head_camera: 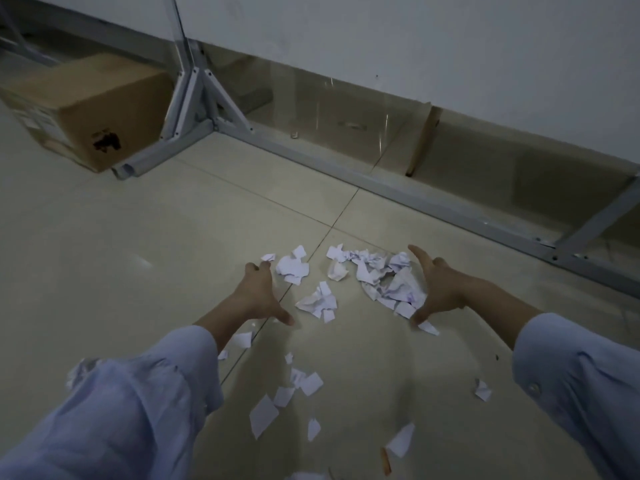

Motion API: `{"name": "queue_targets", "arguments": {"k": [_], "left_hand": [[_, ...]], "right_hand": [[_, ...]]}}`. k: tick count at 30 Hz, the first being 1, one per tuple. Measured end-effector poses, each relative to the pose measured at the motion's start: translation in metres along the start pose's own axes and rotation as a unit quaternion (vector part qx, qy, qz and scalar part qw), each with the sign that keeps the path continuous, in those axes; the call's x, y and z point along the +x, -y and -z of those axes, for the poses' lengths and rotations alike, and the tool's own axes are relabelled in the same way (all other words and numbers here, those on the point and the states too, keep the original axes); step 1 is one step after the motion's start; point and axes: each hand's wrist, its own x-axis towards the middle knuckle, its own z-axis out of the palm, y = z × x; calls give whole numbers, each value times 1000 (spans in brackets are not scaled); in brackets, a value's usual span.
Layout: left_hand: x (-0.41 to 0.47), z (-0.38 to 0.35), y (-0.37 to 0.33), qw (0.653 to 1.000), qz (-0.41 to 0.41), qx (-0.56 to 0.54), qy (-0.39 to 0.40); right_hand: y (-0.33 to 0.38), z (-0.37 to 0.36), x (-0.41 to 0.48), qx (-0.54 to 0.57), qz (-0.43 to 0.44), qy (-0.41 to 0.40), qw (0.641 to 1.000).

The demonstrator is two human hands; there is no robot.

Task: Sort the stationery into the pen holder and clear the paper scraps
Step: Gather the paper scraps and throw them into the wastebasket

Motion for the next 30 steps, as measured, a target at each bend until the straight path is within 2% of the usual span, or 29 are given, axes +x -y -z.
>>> {"name": "queue_targets", "arguments": {"k": [3, 8, 16, 19, 25, 30], "left_hand": [[13, -9, 3, 1000, 9, 6, 10], [35, -16, -1, 999, 7, 41, 4], [56, -18, -36, 993, -38, 99, 42], [61, -26, -53, 993, -53, 89, 52], [70, -44, -79, 989, -102, 89, 53], [81, -51, -88, 988, -115, 89, 57]], "right_hand": [[-3, -7, 14, 20, -19, 19, 999], [-8, -13, 36, 76, -33, 7, 997], [2, -17, 69, 91, 3, 4, 996], [11, -21, 76, 105, 25, 8, 994], [32, -22, 83, 79, 82, 8, 993], [41, -28, 86, 18, 124, -34, 992]]}}
